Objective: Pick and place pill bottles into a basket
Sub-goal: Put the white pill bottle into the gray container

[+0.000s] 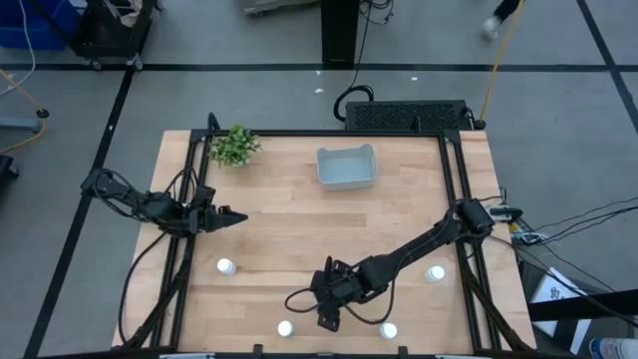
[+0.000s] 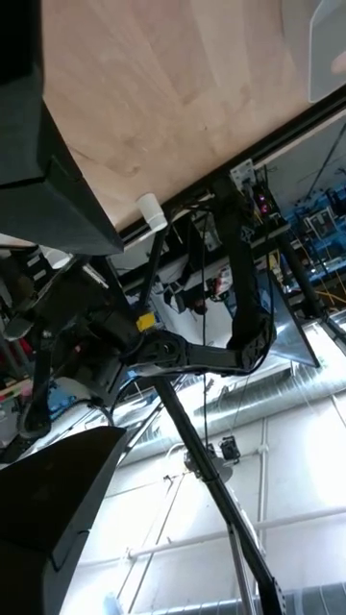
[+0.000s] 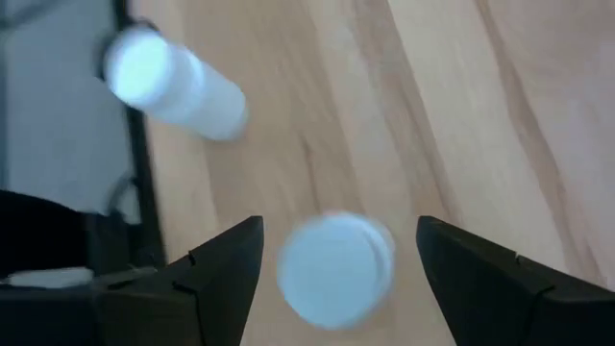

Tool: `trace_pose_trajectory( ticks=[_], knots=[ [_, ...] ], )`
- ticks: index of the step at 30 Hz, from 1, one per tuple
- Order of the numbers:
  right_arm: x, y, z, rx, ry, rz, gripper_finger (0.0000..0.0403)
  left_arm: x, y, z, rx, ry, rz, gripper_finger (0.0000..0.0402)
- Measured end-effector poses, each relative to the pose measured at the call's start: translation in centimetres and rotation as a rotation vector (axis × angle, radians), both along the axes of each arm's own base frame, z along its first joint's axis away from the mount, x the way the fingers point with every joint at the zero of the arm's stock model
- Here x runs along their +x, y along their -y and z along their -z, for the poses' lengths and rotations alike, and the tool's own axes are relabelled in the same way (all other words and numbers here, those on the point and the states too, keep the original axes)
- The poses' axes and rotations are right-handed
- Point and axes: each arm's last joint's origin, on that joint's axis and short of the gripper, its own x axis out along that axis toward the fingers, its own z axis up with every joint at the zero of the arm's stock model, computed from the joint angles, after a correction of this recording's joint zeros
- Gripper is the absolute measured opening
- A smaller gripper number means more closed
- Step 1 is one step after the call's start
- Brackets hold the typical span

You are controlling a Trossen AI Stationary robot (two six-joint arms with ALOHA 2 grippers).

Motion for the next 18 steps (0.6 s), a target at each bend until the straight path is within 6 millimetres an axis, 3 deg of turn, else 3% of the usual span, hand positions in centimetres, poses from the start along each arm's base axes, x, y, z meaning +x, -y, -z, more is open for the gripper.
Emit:
trace_pose_trajectory(
  ticks=[13,18],
  knots=[
    [-0.5,-0.5,0.2,-0.018,-0.023,-0.027,0.0267,0.0,0.0,0.0,0.013,0.001,-0.002,0.031],
    [-0.2,-0.7,1.8,-0.019,-0.059,-0.055,0.0259,0.0,0.0,0.0,0.01,0.002,-0.002,0.031]
  ],
)
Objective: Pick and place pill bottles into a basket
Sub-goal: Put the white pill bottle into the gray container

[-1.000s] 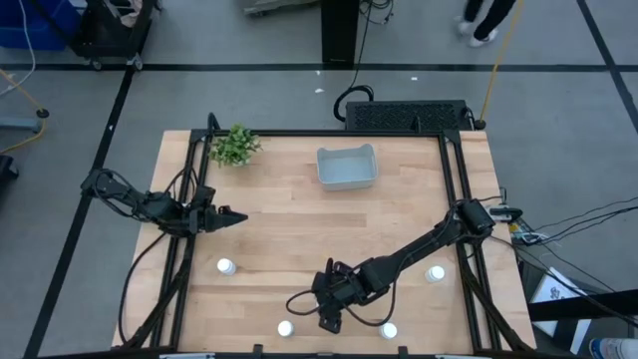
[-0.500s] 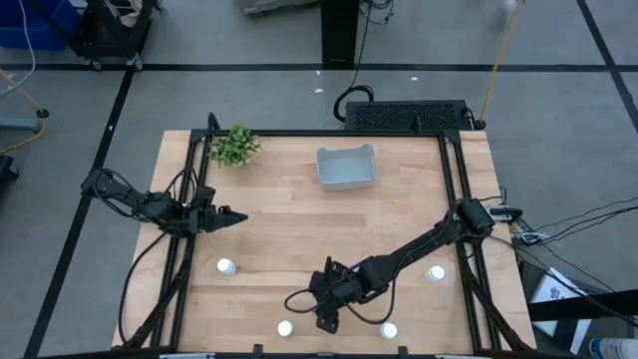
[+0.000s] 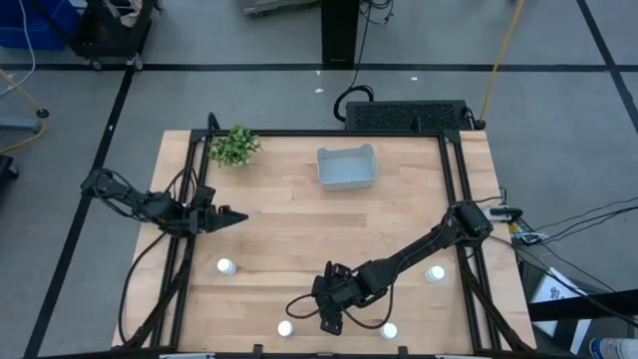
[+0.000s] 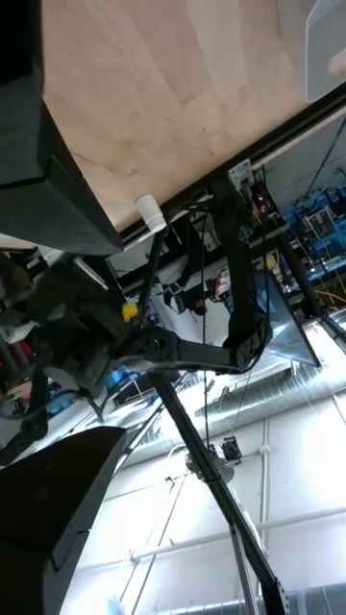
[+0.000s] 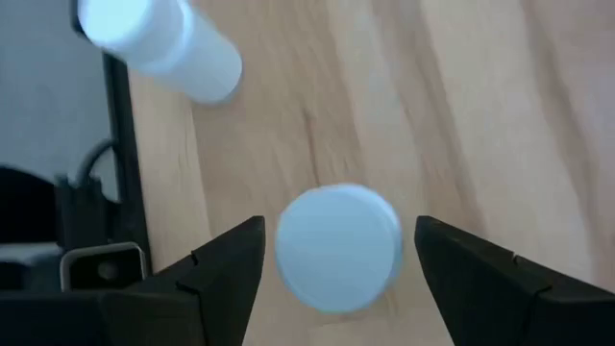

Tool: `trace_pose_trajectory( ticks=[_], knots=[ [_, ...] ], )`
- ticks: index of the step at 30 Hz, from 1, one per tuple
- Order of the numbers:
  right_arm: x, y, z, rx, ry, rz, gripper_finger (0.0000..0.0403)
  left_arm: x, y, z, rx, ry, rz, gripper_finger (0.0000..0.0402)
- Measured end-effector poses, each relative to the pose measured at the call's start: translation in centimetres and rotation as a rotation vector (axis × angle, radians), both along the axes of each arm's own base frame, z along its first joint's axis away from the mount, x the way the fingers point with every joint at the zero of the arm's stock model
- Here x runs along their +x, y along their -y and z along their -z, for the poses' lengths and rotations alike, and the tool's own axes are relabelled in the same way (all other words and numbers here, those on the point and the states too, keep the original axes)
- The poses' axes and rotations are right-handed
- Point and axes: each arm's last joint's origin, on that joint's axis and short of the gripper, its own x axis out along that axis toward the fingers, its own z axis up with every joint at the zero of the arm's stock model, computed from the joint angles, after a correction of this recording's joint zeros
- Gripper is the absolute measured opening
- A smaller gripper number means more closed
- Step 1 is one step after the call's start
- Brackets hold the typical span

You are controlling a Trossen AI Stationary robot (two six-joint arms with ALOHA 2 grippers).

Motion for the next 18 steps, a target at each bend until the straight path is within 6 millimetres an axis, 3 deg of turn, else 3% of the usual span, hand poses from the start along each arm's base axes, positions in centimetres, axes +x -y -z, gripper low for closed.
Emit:
trace_pose_trajectory(
  ticks=[18],
  knots=[
    [0.22,-0.18,0.13,0.017,0.015,0.017,0.0189,0.0,0.0,0.02,0.0,-0.001,0.0,0.031]
  ],
)
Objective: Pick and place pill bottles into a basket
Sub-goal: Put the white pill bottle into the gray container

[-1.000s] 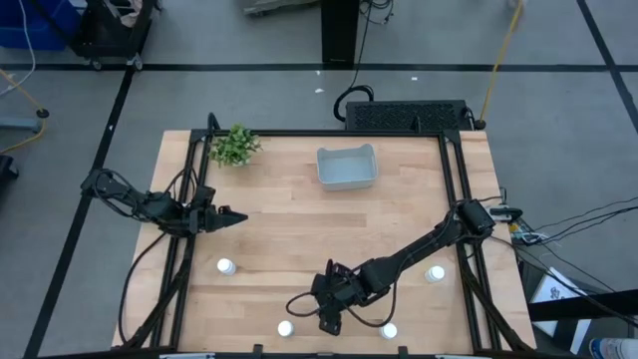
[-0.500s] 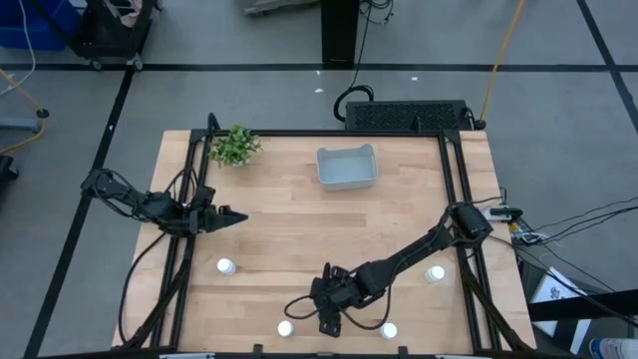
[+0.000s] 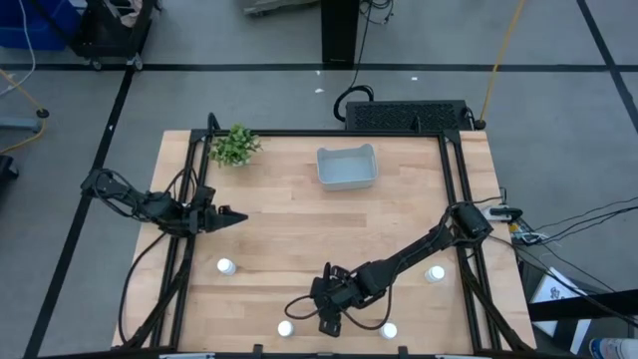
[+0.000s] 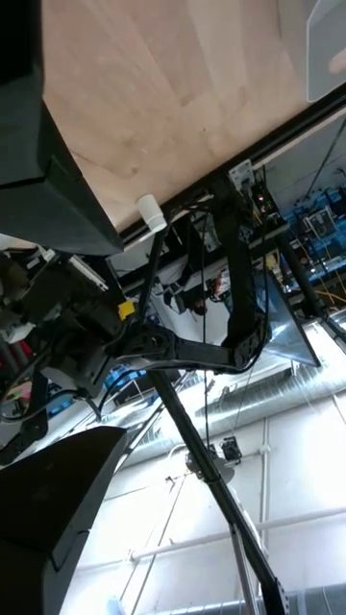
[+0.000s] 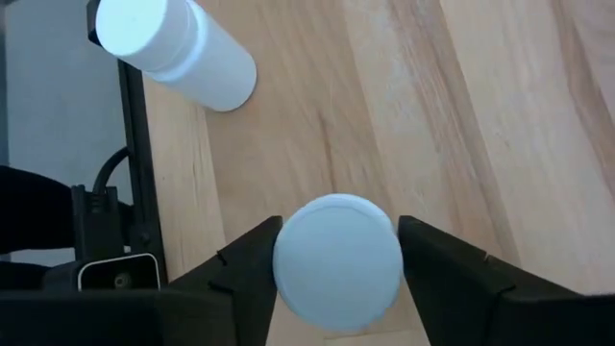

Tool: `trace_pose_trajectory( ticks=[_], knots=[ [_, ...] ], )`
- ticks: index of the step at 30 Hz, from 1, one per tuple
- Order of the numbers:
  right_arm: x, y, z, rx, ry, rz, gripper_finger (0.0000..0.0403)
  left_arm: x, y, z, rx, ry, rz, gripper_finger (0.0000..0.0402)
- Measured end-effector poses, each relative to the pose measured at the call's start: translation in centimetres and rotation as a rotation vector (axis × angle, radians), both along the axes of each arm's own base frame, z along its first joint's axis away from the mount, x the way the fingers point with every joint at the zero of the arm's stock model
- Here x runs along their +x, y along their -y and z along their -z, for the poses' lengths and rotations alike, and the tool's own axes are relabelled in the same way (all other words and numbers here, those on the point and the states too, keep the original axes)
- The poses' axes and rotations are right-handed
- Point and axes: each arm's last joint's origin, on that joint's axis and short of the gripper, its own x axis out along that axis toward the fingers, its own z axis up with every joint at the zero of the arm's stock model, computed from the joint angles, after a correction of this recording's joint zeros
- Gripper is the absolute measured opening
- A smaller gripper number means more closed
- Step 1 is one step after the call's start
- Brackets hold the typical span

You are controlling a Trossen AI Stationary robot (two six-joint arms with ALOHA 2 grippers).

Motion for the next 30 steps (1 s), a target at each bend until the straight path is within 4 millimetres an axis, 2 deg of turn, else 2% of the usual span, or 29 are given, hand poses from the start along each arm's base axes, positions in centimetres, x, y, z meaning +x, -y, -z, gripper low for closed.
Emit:
trace_pose_trajectory(
  ticks=[6,18,24,30],
  knots=[
    [0.0,0.0,-0.2,-0.001,0.005,0.003,0.0155,0.0,0.0,0.0,0.002,0.0,0.0,0.031],
    [-0.6,1.0,-1.3,-0.088,-0.001,0.046,0.0153,0.0,0.0,0.0,0.003,0.0,0.0,0.031],
    [-0.6,3.1,-2.8,-0.13,-0.001,0.12,0.0156,0.0,0.0,-0.1,0.006,0.007,-0.002,0.031],
    [-1.1,6.9,-6.2,-0.205,0.023,0.227,0.0152,0.0,0.0,-0.2,-0.002,0.017,-0.002,0.031]
  ],
)
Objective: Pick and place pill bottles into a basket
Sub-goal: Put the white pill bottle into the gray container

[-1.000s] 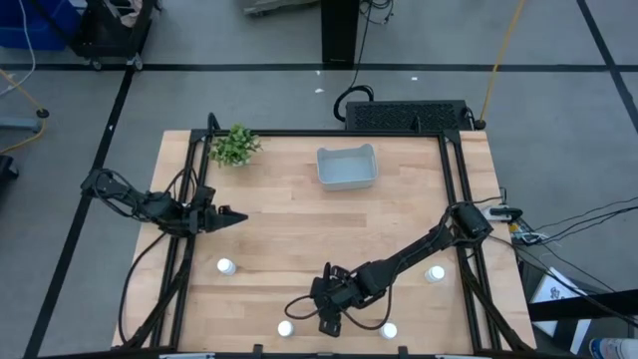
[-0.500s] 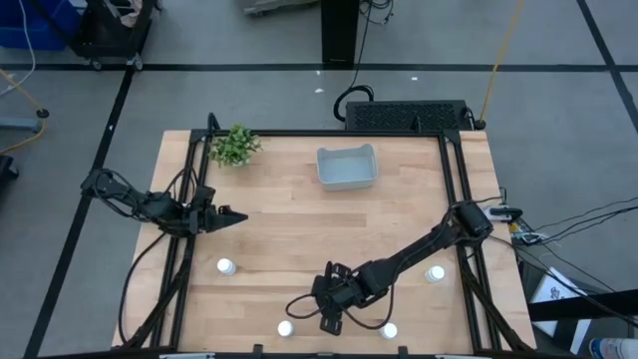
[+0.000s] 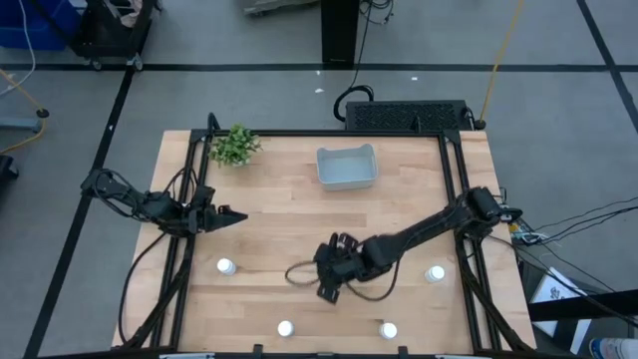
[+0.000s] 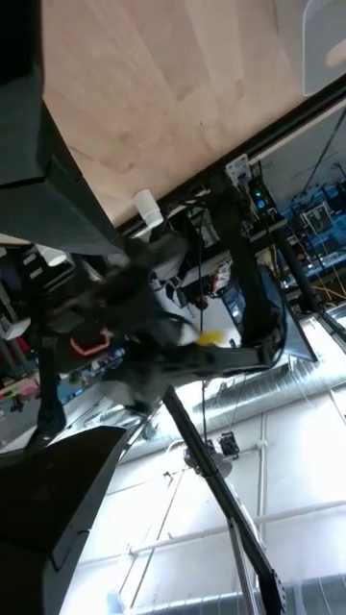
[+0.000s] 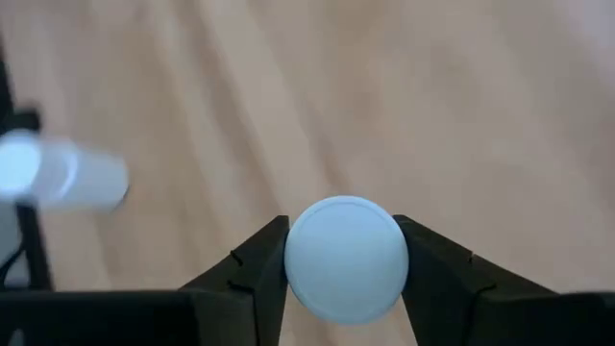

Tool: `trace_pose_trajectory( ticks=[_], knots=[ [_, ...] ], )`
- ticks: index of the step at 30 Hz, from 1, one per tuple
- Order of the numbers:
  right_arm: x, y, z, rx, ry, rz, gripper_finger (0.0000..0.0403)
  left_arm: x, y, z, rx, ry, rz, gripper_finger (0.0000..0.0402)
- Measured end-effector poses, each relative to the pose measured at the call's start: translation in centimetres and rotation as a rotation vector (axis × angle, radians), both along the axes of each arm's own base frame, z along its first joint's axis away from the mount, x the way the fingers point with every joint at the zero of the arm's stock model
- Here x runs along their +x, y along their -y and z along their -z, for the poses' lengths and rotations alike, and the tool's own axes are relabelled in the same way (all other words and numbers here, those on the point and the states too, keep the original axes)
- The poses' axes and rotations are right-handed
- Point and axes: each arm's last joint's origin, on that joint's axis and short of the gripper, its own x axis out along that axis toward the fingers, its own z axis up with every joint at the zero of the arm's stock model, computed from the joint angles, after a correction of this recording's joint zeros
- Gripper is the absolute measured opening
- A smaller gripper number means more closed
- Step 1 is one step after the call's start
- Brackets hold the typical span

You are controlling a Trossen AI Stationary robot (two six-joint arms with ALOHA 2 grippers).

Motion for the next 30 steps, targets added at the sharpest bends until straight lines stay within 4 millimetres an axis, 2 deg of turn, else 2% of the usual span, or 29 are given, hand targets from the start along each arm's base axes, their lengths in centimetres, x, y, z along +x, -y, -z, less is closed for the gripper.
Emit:
trace_pose_trajectory(
  ticks=[9,16,23,30],
  knots=[
    [-2.6,8.3,-6.3,-0.135,0.038,0.187,0.0151,0.0,0.0,-0.1,-0.006,0.005,-0.007,0.031],
    [-4.6,15.7,-9.3,-0.191,0.043,0.304,0.0153,0.0,-0.1,-0.1,-0.009,0.003,-0.033,0.031],
    [-5.9,22.8,-9.7,-0.254,0.002,0.403,0.0153,0.0,-0.1,-0.1,-0.011,0.003,-0.033,0.031],
    [-6.2,28.0,-8.0,-0.214,0.026,0.414,0.0151,0.0,-0.1,-0.1,-0.013,0.003,-0.033,0.031]
  ],
)
